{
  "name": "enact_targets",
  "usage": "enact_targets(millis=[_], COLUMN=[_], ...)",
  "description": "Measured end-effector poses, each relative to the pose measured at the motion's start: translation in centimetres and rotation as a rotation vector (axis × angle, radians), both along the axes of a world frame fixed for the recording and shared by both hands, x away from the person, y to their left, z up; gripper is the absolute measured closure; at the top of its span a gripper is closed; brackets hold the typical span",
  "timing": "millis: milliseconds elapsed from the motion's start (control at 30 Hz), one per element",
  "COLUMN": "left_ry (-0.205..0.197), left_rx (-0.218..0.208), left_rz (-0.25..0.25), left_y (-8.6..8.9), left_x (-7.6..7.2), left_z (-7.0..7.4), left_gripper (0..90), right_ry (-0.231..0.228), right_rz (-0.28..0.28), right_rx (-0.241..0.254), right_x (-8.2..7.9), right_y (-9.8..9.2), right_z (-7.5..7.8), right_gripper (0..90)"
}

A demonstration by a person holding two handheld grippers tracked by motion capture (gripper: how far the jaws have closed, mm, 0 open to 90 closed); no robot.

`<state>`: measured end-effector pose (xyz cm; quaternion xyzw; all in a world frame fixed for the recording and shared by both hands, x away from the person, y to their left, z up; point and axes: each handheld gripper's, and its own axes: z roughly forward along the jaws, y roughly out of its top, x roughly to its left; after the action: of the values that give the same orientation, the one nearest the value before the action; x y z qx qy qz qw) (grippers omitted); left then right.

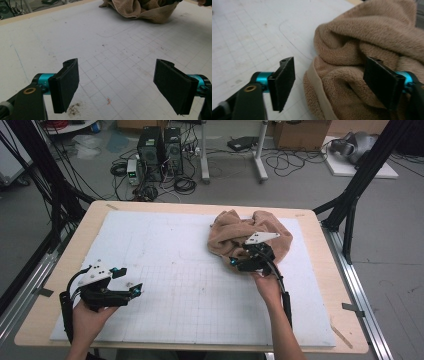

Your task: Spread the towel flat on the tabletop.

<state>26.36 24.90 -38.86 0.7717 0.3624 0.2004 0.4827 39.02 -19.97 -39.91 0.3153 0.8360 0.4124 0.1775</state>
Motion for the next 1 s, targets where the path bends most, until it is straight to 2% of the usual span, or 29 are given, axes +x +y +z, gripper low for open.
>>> enact_targets(millis=[167, 200, 300, 333, 400, 533, 667, 700, 733, 767, 800, 833, 867, 1000], left_ry=[0.004, 0.005, 0.005, 0.006, 0.007, 0.004, 0.003, 0.001, -0.001, 0.0, 0.0, -0.001, -0.003, -0.007], left_rx=[0.004, 0.005, 0.009, 0.006, 0.006, 0.007, 0.003, 0.002, 0.002, 0.0, 0.006, 0.002, 0.001, -0.001], left_rz=[-0.001, -0.005, -0.004, -0.005, -0.005, -0.006, -0.002, -0.001, -0.002, -0.002, -0.005, -0.001, -0.004, -0.008], left_y=[-0.1, -0.1, -0.2, -0.2, -0.3, -0.3, -0.2, -0.2, -0.2, -0.2, -0.2, -0.2, -0.2, -0.4], left_x=[0.1, 0.1, 0.1, 0.0, 0.0, 0.0, 0.0, -0.1, -0.1, -0.1, -0.1, -0.2, -0.2, -0.2], left_z=[-0.1, -0.1, -0.1, -0.2, -0.2, -0.2, -0.1, -0.1, -0.1, -0.1, -0.1, -0.1, -0.1, 0.0], left_gripper=[21.2, 21.2, 21.2, 21.3, 21.3, 21.3, 21.4, 21.4, 21.4, 21.4, 21.5, 21.5, 21.5, 21.6], right_ry=[0.044, 0.06, 0.082, 0.082, 0.086, 0.095, 0.079, 0.079, 0.07, 0.07, 0.058, 0.058, 0.056, 0.048], right_rz=[-0.017, -0.015, -0.007, 0.003, 0.025, 0.055, 0.136, 0.136, 0.182, 0.182, 0.221, 0.221, 0.264, 0.343], right_rx=[-0.036, -0.077, -0.108, -0.148, -0.159, -0.159, -0.113, -0.113, -0.086, -0.086, -0.078, -0.078, -0.054, -0.034], right_x=[0.8, 1.2, 1.3, 1.3, 1.3, 1.1, -0.4, -0.4, -1.5, -1.5, -2.8, -2.8, -4.3, -7.5], right_y=[0.5, 0.8, 1.0, 1.2, 1.2, 1.0, 1.3, 1.3, 1.6, 1.6, 2.0, 2.0, 2.4, 3.1], right_z=[-1.4, -2.0, -2.3, -2.4, -2.4, -2.0, -0.8, -0.8, 0.0, 0.0, 0.7, 0.7, 1.4, 2.2], right_gripper=[34.4, 40.8, 49.8, 62.9, 71.8, 75.9, 76.3, 76.3, 76.3, 76.3, 76.3, 76.3, 76.3, 76.1])
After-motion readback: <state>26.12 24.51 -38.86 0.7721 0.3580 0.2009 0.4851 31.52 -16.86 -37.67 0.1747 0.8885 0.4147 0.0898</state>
